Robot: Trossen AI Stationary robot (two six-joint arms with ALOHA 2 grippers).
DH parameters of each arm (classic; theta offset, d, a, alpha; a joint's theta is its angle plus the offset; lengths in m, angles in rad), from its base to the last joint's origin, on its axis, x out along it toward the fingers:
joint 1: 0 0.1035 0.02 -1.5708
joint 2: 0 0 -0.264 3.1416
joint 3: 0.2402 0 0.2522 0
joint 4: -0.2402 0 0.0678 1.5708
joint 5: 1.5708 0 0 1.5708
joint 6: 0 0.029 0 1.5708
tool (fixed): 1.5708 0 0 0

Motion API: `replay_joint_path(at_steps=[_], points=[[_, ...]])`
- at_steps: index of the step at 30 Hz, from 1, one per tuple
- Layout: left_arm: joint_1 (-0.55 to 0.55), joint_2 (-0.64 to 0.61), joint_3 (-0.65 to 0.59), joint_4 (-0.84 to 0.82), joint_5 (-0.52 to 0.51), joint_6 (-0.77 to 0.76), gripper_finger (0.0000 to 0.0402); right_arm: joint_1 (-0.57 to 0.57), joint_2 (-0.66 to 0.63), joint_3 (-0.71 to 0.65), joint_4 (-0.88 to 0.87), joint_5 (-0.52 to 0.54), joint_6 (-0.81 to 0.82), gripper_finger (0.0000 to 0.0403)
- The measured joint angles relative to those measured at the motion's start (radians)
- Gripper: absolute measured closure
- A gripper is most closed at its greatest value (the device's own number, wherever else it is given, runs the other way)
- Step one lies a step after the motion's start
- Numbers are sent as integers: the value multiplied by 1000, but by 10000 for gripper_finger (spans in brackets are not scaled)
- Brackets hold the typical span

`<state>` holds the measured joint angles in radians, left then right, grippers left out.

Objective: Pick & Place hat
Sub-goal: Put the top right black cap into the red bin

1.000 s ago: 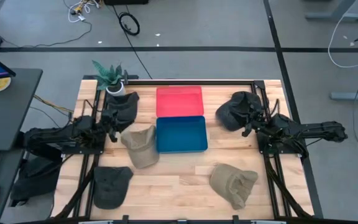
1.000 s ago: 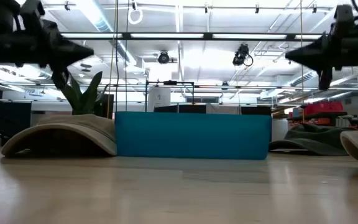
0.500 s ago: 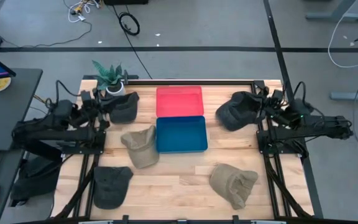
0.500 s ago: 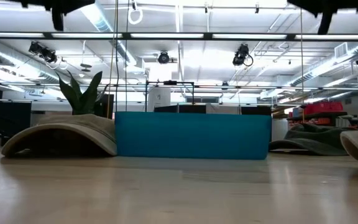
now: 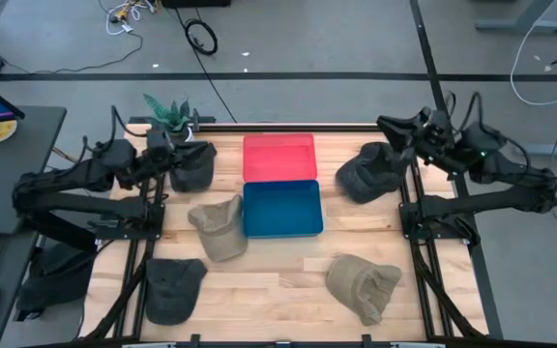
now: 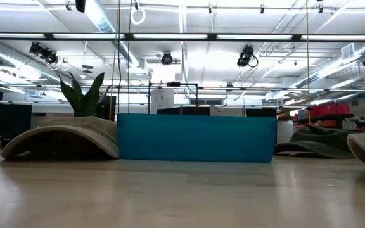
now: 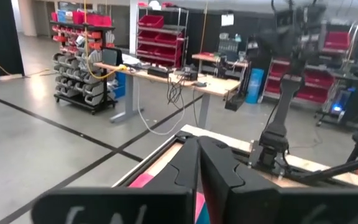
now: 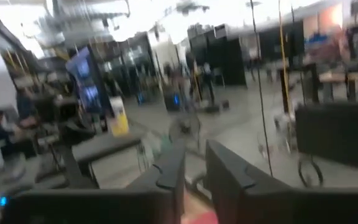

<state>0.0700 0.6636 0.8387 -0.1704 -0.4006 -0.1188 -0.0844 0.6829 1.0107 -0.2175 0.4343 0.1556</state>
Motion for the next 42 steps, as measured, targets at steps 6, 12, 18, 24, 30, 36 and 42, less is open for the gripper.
replay_joint_path(at_steps=[6, 12, 18, 24, 30, 36, 42], points=[[0, 27, 0, 0, -4, -31, 369, -106, 196, 301, -450, 19, 50, 263], [0, 30, 0, 3, -7, -54, 363, -304, 425, 536, -953, -9, 175, 229], [0, 30, 0, 2, -7, -44, 362, -505, 628, 585, -1245, -118, 130, 222], [0, 30, 0, 1, -7, -45, 362, -614, 752, 585, -1317, -78, 49, 222], [0, 30, 0, 1, -7, -46, 362, -741, 827, 586, -1323, -86, 61, 210], [0, 30, 0, 0, -7, -45, 362, -834, 870, 579, -1325, -146, 42, 150], [0, 30, 0, 0, -7, -42, 362, -856, 877, 509, -1232, -108, -66, 85]])
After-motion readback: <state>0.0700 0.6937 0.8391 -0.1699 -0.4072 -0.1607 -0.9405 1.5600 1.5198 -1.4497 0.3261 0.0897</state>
